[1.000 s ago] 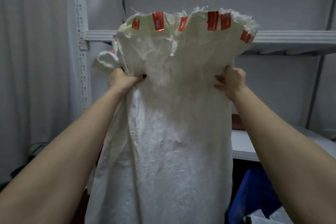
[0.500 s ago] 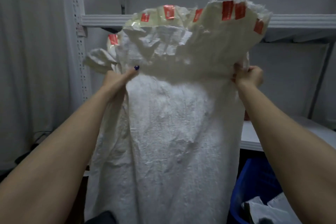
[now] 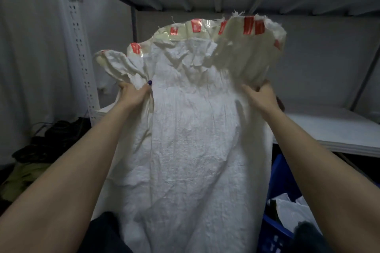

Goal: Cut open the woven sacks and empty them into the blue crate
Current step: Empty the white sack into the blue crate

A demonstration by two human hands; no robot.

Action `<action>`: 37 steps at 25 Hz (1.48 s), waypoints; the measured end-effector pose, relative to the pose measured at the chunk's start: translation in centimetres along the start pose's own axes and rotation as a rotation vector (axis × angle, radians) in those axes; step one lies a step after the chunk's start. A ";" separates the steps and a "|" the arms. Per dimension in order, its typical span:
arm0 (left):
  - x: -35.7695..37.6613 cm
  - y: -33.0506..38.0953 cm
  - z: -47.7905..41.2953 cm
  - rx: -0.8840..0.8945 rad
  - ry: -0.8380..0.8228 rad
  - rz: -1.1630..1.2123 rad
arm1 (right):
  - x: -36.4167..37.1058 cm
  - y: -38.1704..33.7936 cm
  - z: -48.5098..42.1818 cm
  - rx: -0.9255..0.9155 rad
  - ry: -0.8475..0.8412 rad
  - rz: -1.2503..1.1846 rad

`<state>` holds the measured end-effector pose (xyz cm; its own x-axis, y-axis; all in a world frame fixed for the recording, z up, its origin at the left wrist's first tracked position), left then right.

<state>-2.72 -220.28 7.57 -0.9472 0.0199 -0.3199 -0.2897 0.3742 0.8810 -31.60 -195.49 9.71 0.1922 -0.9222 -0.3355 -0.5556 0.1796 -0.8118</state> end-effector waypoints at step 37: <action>6.8 -11.2 11.5 -0.114 -0.480 -0.060 | 17.3 6.0 21.7 0.016 -1.201 0.366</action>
<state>-4.30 -213.72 -8.48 -0.7663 0.4358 -0.4721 -0.3804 0.2844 0.8800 -14.08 -202.96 -11.28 0.6481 0.0749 -0.7579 -0.7237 0.3704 -0.5823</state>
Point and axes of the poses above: each hand's wrist, its own z-axis away from the middle knuckle, its own x-axis out of the palm, y = z × x, the point moved 7 cm from there along -z, towards the middle knuckle, and after that the axes turned 7 degrees about y, right-handed, at the moved point
